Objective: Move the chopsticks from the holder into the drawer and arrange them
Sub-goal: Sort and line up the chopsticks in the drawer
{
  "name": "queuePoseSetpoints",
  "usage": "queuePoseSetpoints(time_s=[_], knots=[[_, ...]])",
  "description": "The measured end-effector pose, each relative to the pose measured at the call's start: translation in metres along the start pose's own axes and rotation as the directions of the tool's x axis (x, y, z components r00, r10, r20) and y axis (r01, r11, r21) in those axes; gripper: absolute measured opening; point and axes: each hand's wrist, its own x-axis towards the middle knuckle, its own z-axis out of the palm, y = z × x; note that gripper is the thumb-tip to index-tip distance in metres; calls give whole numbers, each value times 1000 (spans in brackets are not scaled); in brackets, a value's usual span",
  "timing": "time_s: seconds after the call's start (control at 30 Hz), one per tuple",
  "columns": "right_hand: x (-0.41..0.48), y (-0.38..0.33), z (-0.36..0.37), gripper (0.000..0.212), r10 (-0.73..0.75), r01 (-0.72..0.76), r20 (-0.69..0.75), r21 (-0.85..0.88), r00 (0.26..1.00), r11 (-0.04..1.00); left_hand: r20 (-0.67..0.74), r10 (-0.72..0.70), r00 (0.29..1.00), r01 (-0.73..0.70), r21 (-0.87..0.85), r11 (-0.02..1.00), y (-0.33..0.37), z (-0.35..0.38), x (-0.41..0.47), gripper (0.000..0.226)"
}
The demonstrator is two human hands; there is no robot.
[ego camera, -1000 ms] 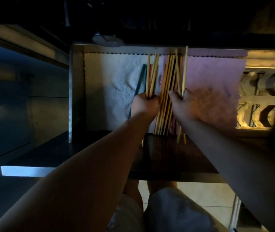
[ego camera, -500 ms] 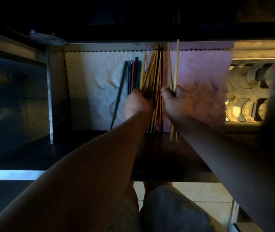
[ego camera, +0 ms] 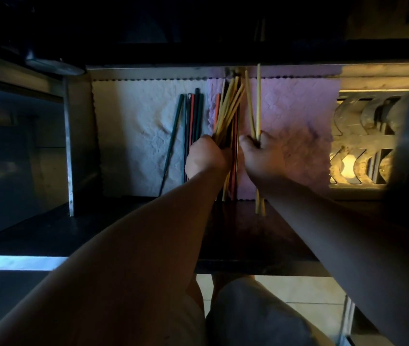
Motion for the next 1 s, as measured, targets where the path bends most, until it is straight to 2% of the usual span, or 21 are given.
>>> queuePoseSetpoints(time_s=[0.13, 0.3, 0.4, 0.47, 0.53, 0.63, 0.8, 1.0], knots=[[0, 0, 0, 51, 2, -2, 22, 8, 1000, 1000, 59, -19, 998, 22, -59, 998, 0, -4, 1, 36], [2, -3, 7, 46, 69, -71, 81, 18, 994, 997, 121, 21, 992, 5, -213, 977, -14, -19, 4, 29], [5, -1, 18, 28, 119, -115, 75, -58, 990, 992, 106, -6, 994, 43, -351, 936, -24, -31, 4, 32], [6, 1, 28, 18, 135, -130, 51, -99, 989, 987, 97, -61, 993, 98, -434, 896, -32, -38, 5, 23], [5, 0, 36, 18, 144, -139, 30, -126, 989, 982, 102, -109, 989, 145, -483, 863, -40, -43, 7, 23], [4, -2, 46, 22, 153, -149, 28, -122, 988, 981, 130, -108, 986, 163, -565, 809, -47, -50, 8, 19], [-3, -8, 53, 25, 127, -116, 37, -218, 991, 969, 186, -84, 979, 186, -646, 741, -55, -53, 13, 22], [-9, -13, 62, 25, 92, -93, -19, -287, 996, 953, 192, -72, 979, 177, -613, 770, -68, -51, 20, 17]])
